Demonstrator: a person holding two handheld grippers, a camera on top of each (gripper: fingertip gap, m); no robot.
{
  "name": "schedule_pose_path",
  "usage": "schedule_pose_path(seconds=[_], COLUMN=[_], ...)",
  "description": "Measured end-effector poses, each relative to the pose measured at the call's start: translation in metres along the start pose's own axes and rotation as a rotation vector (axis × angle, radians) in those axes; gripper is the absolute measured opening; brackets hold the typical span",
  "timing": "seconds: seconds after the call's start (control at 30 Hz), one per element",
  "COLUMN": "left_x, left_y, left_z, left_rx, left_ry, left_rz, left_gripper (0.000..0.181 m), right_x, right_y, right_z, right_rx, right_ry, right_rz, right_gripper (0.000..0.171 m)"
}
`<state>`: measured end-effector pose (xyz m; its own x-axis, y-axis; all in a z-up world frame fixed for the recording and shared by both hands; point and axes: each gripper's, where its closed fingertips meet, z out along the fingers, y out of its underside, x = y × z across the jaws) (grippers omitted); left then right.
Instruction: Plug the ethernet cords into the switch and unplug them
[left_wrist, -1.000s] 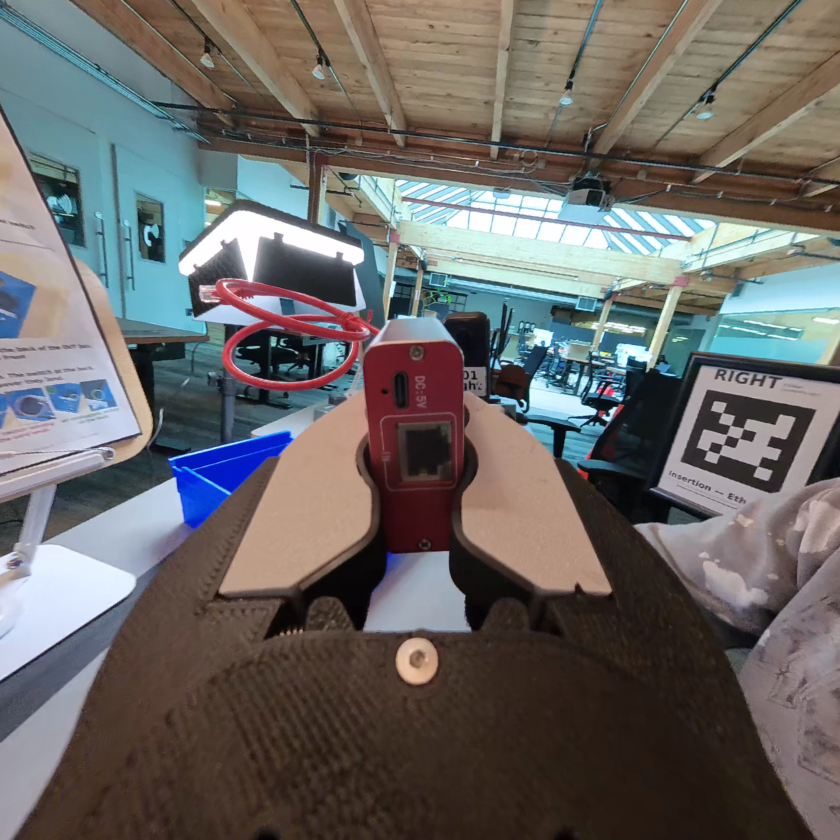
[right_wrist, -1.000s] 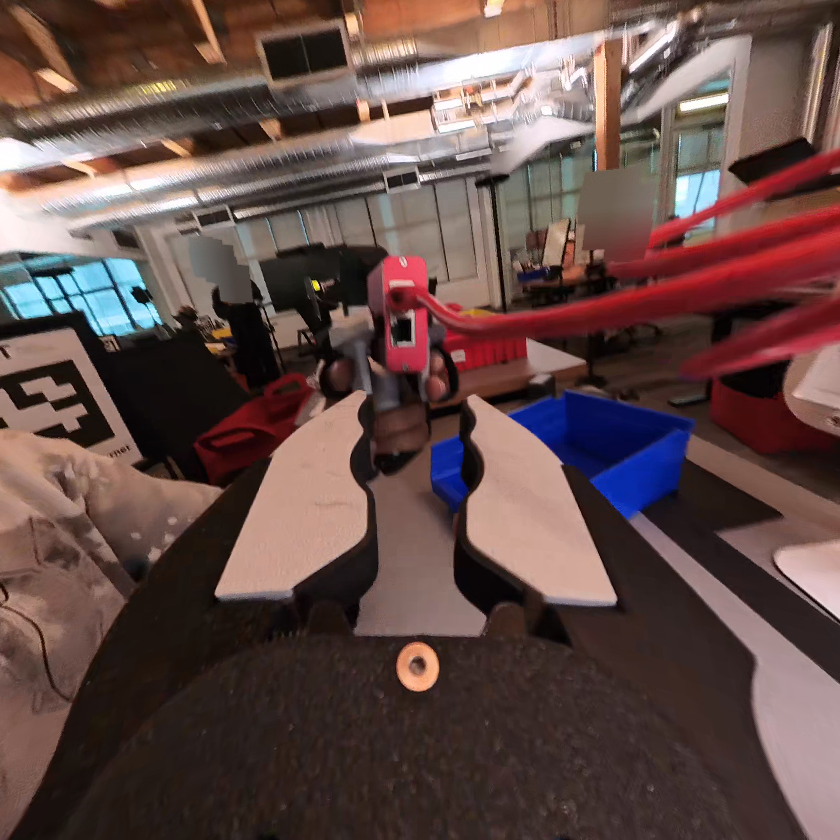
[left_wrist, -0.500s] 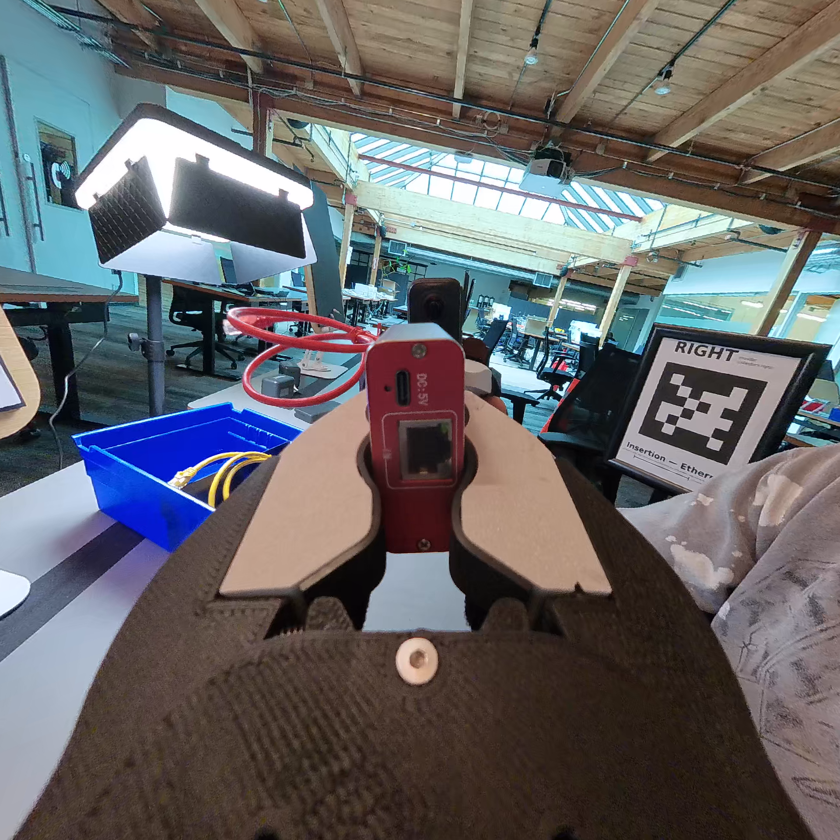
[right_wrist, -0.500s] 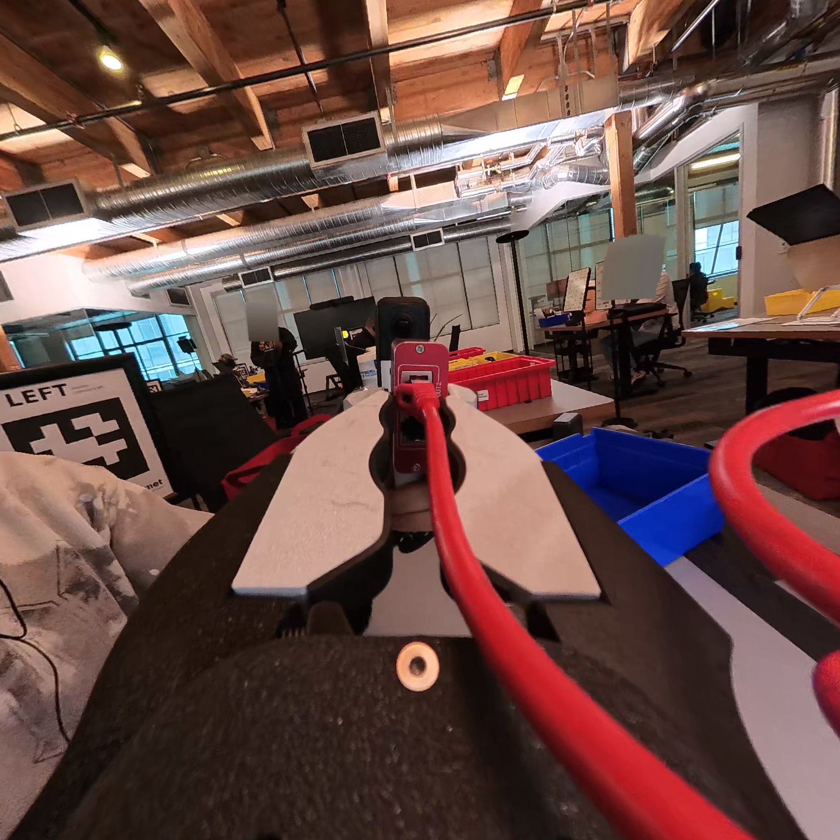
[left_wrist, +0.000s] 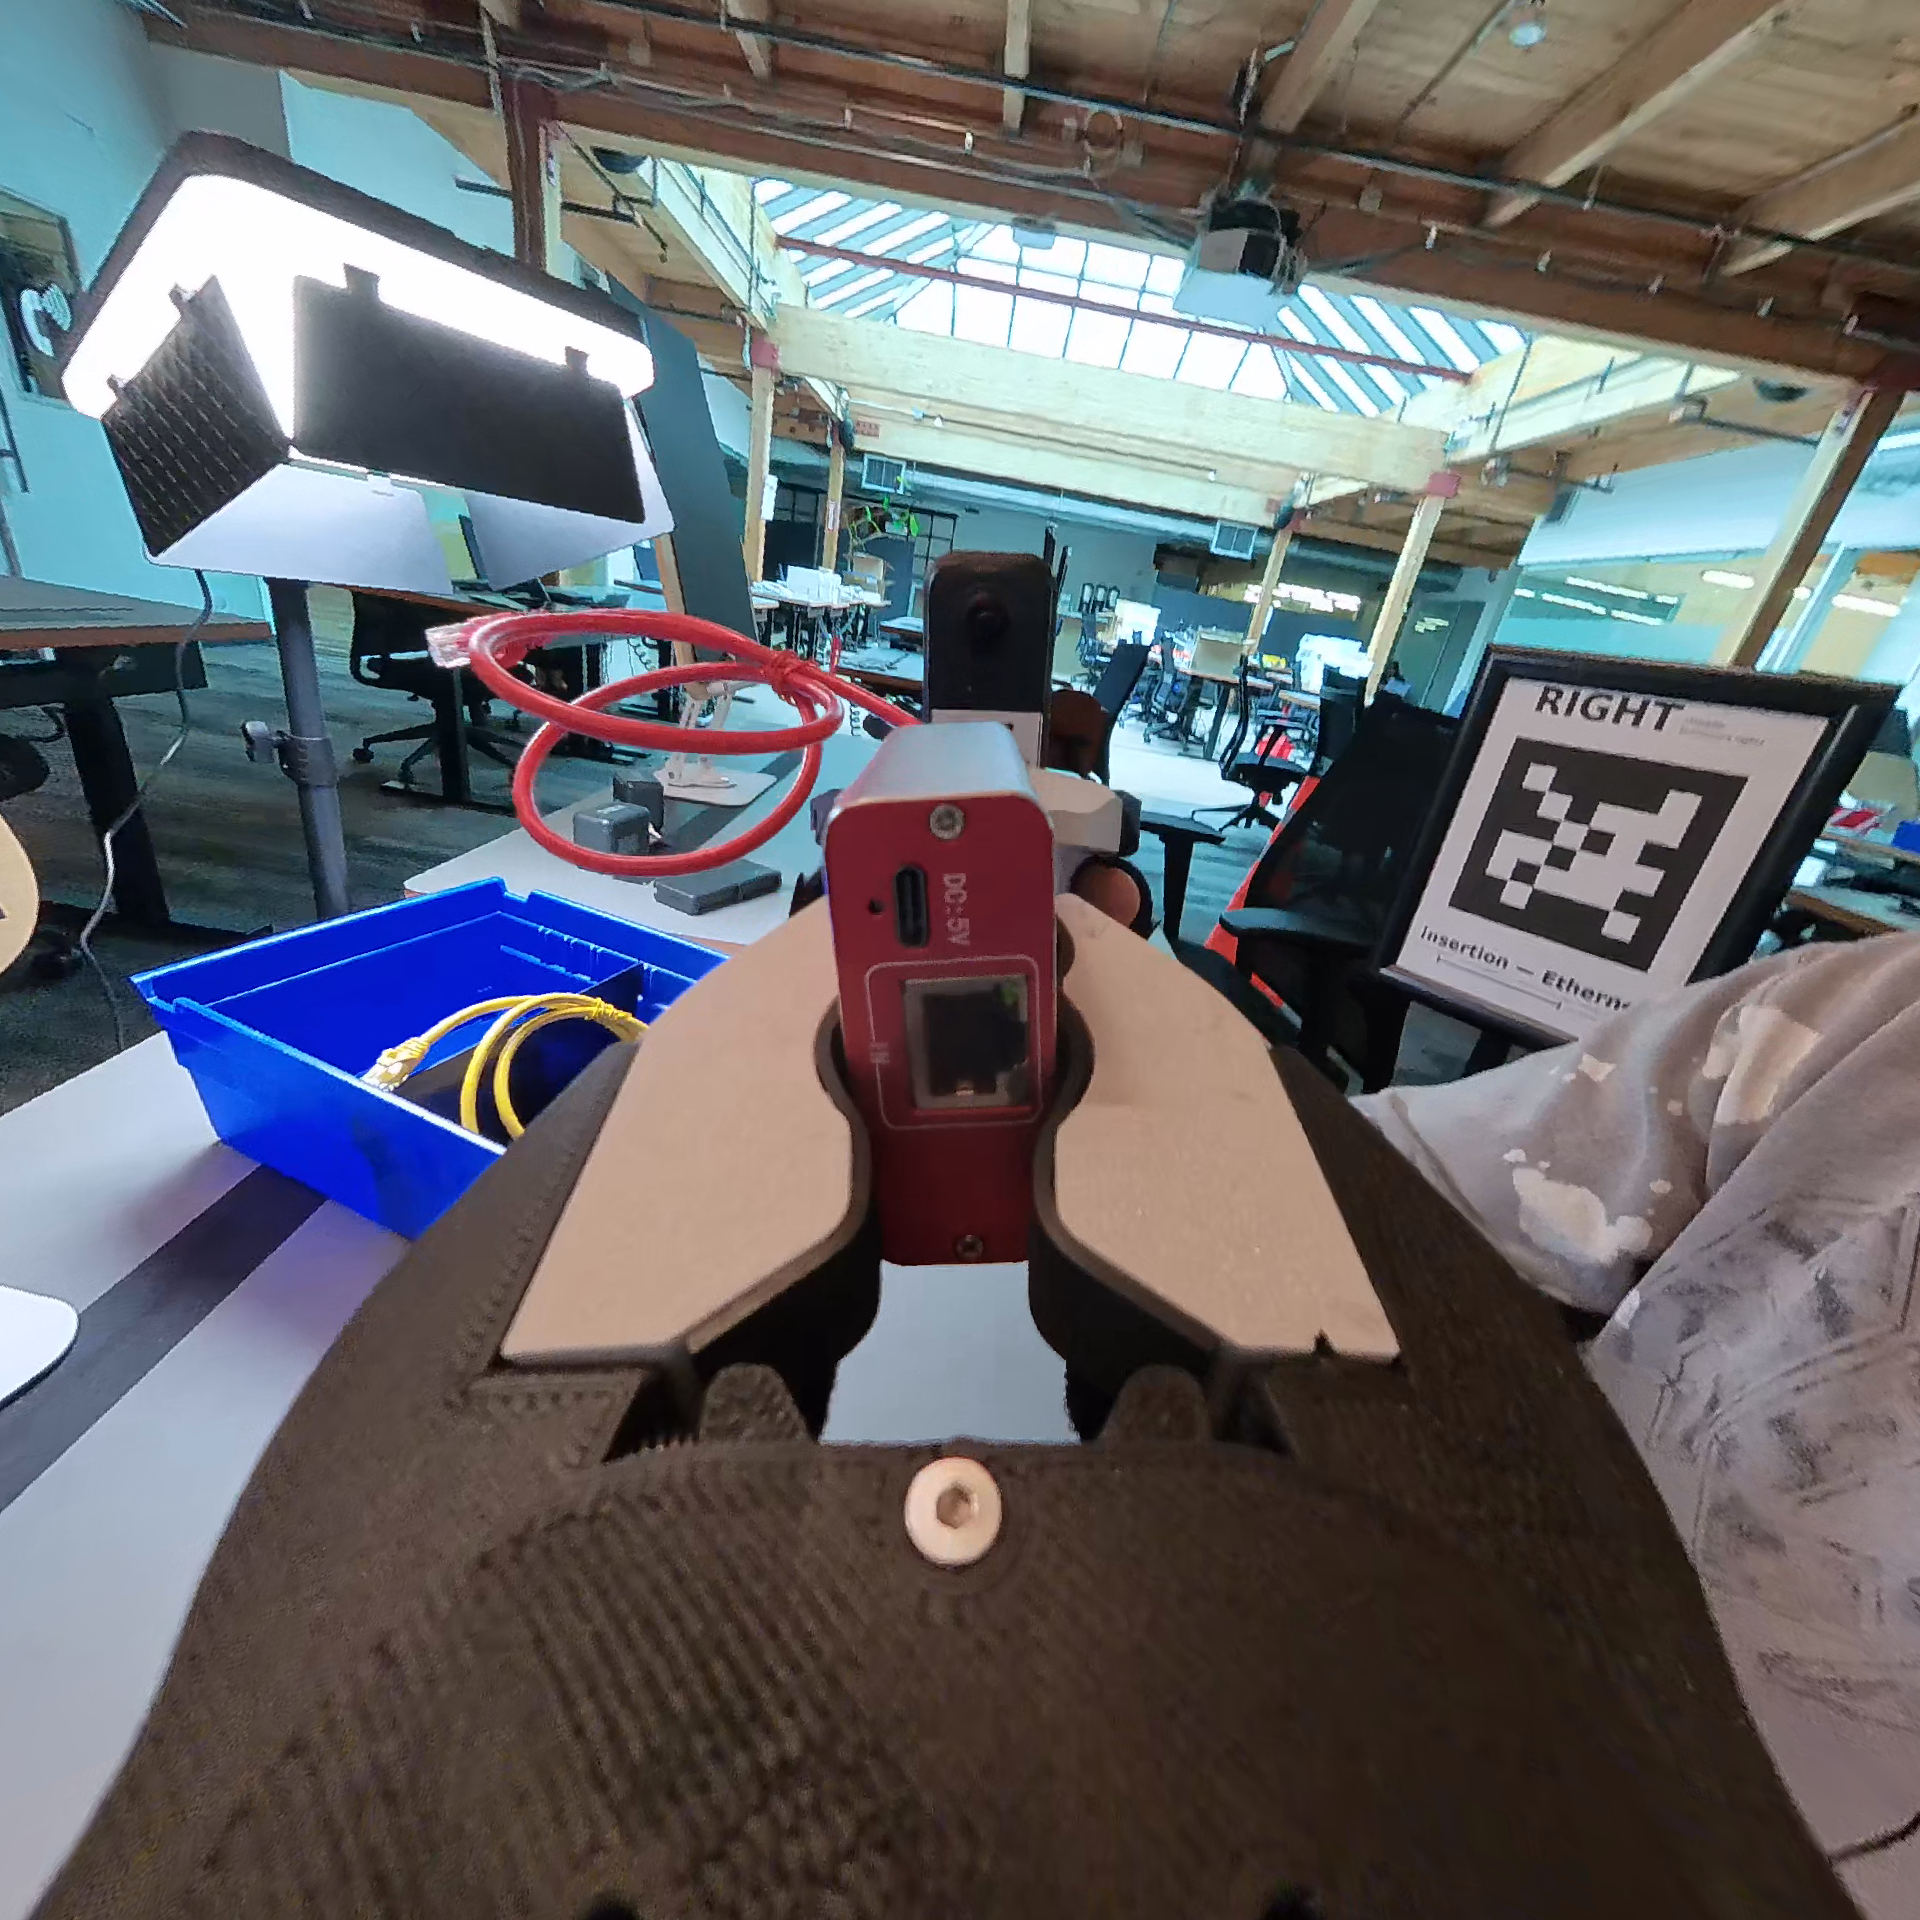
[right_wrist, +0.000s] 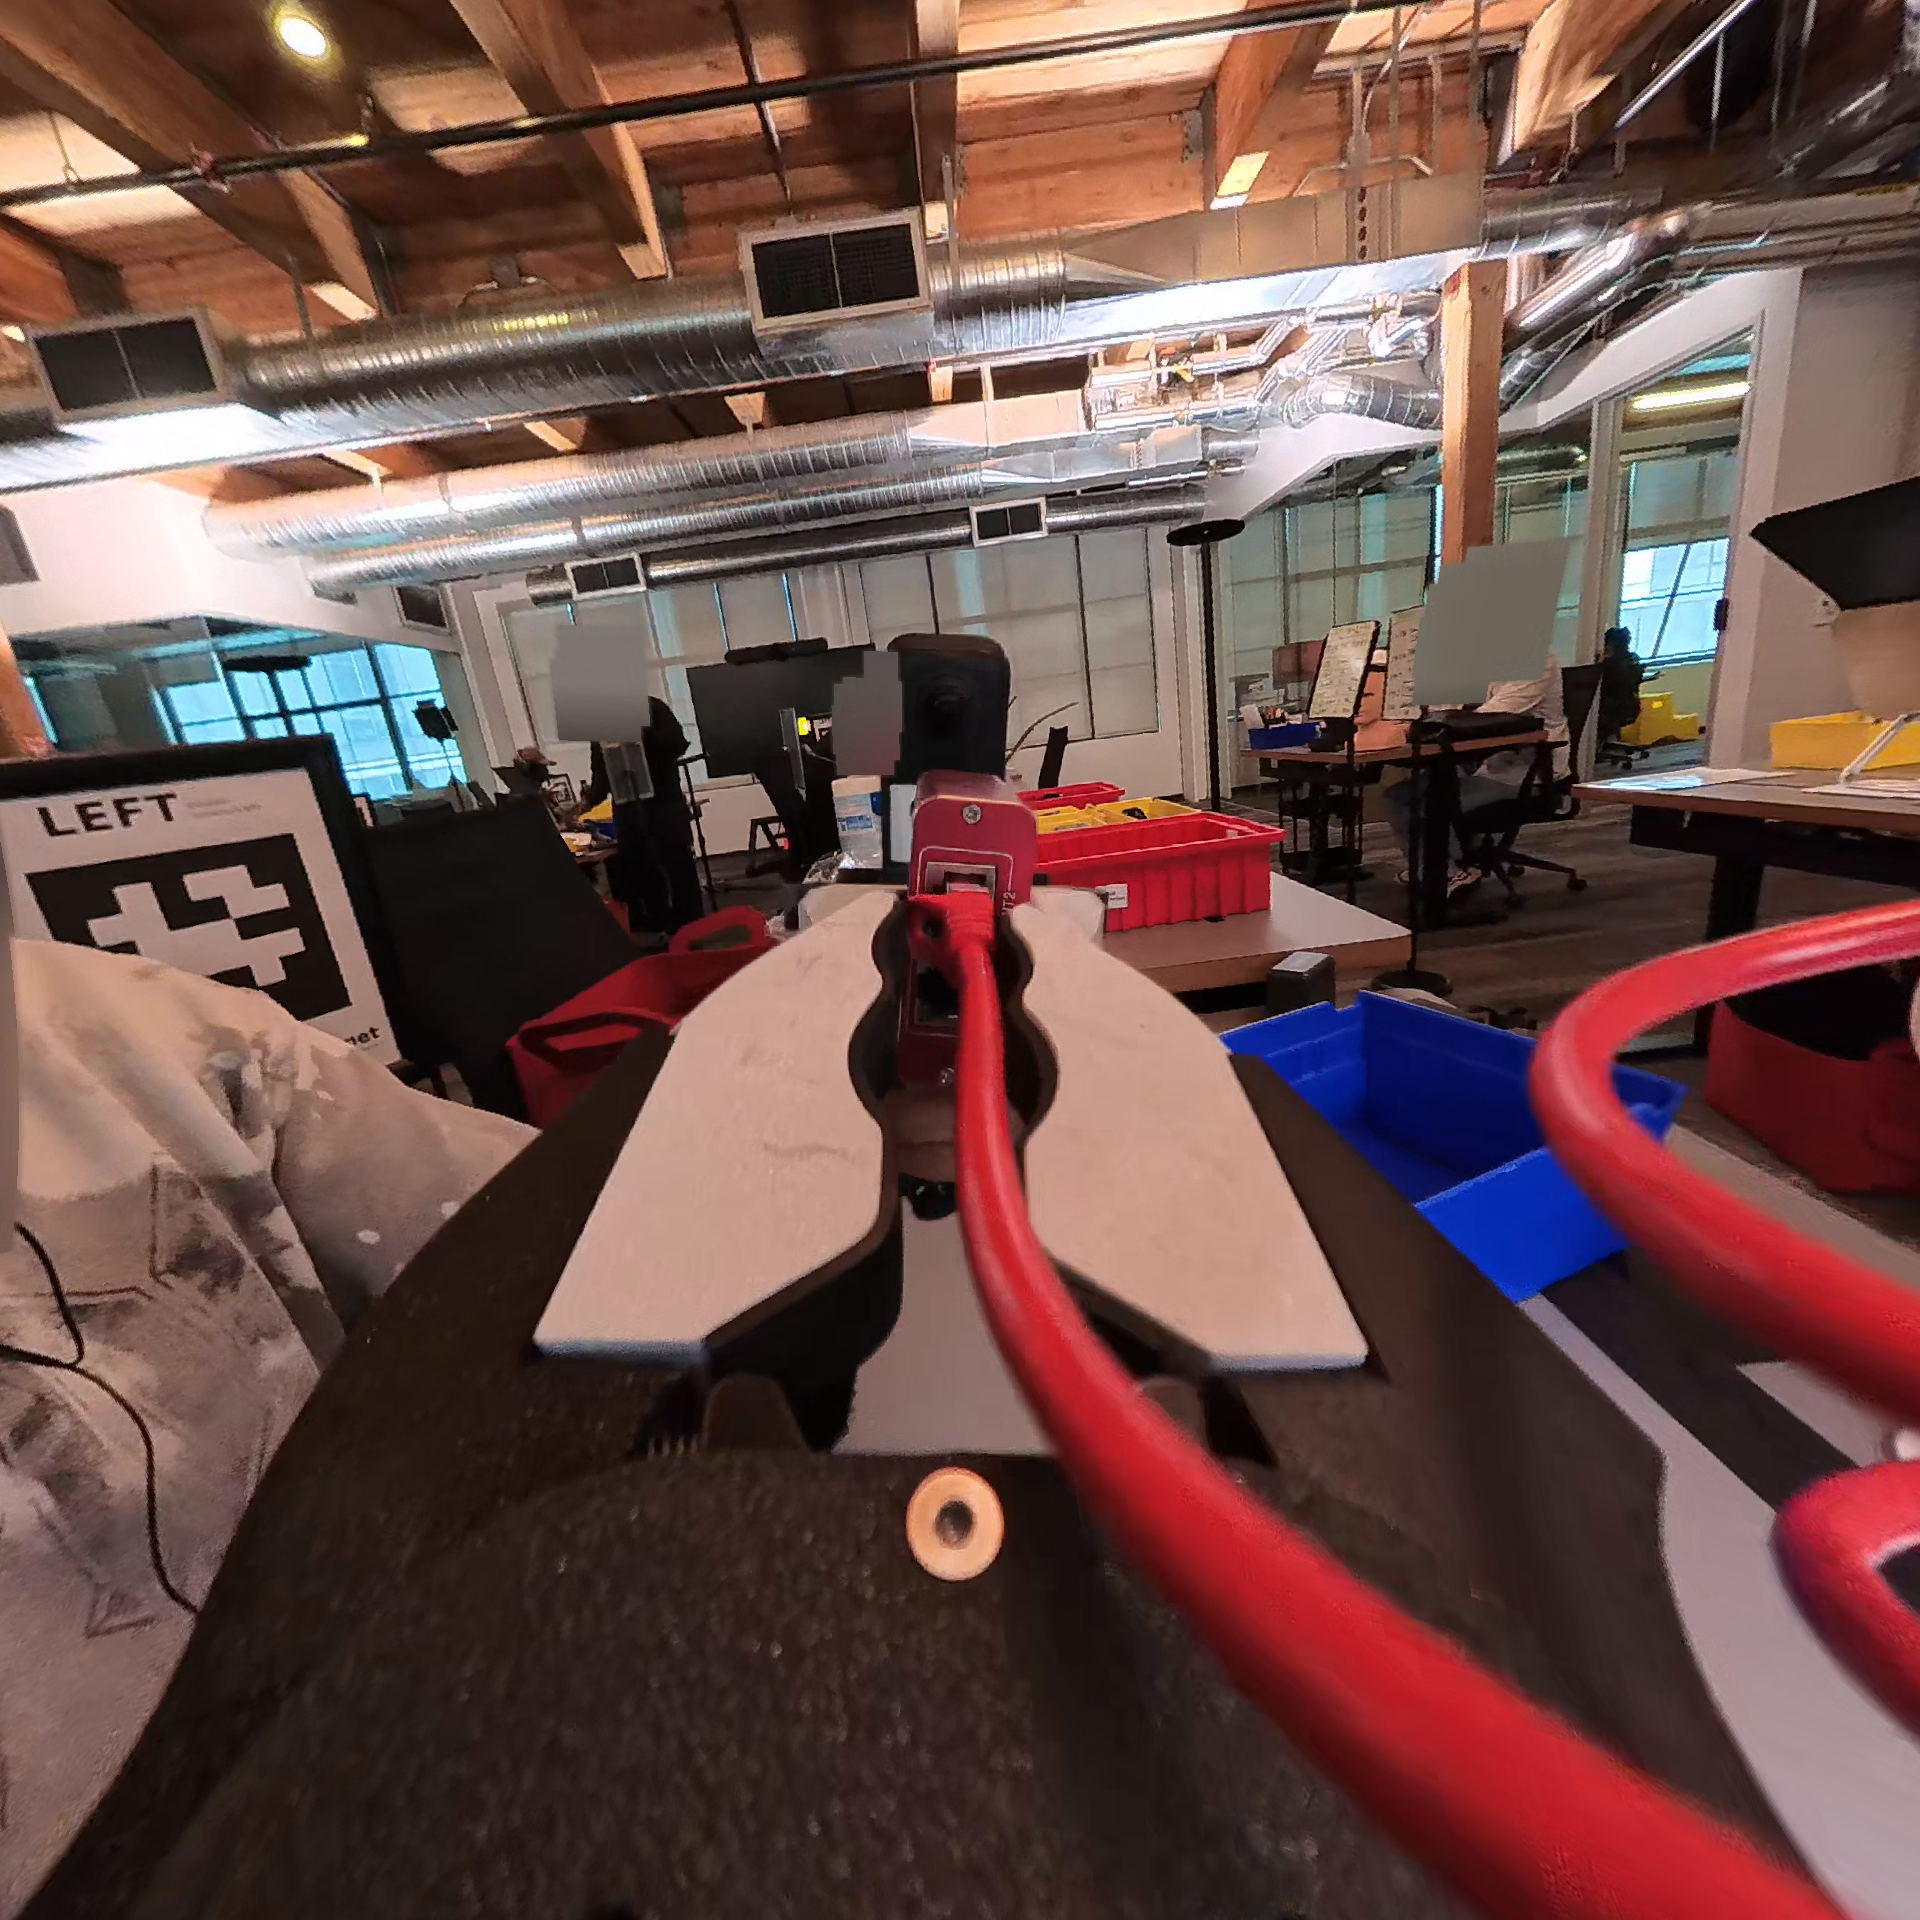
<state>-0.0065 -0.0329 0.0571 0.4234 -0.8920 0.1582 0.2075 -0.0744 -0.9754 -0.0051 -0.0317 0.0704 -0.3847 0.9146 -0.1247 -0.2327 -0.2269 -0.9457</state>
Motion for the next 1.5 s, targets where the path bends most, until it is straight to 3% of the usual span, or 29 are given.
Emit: schedule_pose_path(seconds=[0.3,0.83,1.2,1.3,1.37,1.5], left_x=[0.0,-0.001,-0.013,-0.01,-0.005,-0.007], left_y=[-0.003,-0.011,-0.008,-0.039,-0.064,-0.077], left_z=[-0.008,-0.003,-0.005,-0.03,-0.057,-0.08], left_rx=[-0.017,-0.018,-0.025,0.129,0.169,0.164], left_ry=[-0.006,-0.175,-0.176,-0.201,-0.245,-0.307], left_rz=[0.021,0.179,0.14,0.158,0.205,0.245], left_gripper=[0.03,0.031,0.031,0.03,0.03,0.03], right_x=[-0.003,0.005,0.015,0.053,0.048,0.035], right_y=[0.013,0.007,0.013,-0.005,-0.016,-0.027], right_z=[0.005,0.003,0.002,-0.039,-0.06,-0.051], right_rx=[-0.07,-0.135,-0.17,-0.129,-0.106,-0.097], right_ry=[-0.013,0.124,0.131,0.344,0.291,0.264], right_rz=[-0.02,-0.143,-0.143,-0.194,-0.177,-0.167], right_gripper=[0.014,0.014,0.014,0.012,0.011,0.012])
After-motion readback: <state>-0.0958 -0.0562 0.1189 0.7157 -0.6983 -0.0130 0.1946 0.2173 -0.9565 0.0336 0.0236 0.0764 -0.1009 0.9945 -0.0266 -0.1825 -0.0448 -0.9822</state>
